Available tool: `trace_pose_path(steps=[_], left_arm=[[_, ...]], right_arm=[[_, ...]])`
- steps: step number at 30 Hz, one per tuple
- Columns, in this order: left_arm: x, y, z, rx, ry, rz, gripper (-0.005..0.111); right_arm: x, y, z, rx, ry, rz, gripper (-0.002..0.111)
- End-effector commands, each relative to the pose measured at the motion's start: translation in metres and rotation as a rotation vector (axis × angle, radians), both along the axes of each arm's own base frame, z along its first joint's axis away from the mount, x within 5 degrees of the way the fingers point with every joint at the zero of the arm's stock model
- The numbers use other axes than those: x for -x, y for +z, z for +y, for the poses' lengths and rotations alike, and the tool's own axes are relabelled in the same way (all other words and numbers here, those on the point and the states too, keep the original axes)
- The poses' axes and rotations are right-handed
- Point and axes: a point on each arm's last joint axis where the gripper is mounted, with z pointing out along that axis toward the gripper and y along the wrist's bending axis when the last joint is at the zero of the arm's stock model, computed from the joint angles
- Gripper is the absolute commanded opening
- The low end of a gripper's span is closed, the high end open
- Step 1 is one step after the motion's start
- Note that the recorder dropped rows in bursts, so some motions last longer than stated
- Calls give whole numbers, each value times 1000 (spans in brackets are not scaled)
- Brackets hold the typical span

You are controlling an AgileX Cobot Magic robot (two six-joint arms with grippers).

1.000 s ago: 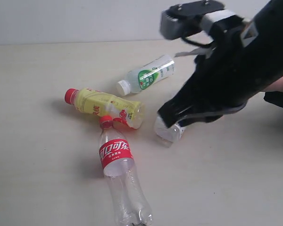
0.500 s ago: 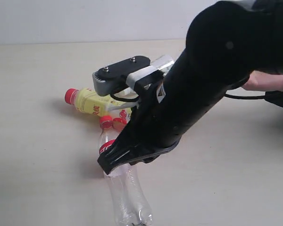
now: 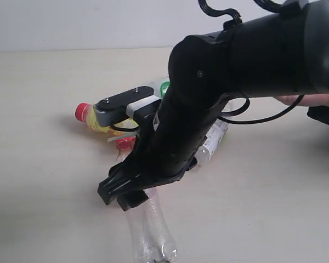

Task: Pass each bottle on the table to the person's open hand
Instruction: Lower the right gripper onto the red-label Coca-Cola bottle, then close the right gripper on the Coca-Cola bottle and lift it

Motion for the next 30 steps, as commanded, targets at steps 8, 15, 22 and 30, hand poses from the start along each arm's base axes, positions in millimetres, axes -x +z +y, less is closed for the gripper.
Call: trace_pose_path(steps=[8,15,22,30], left_arm=[[0,1,0,-3,2,-8,0],[0,1,0,-3,2,-8,0],[0,1,0,-3,2,-8,0],[0,1,0,-3,2,-8,0]], right_arm=[[-10,-29,13,32,-46,36,73],[-14,-47,17,43,-72,41,73],[-15,-60,18,70,-71,55,73],[-16,-72,17,107,-84,72,73]])
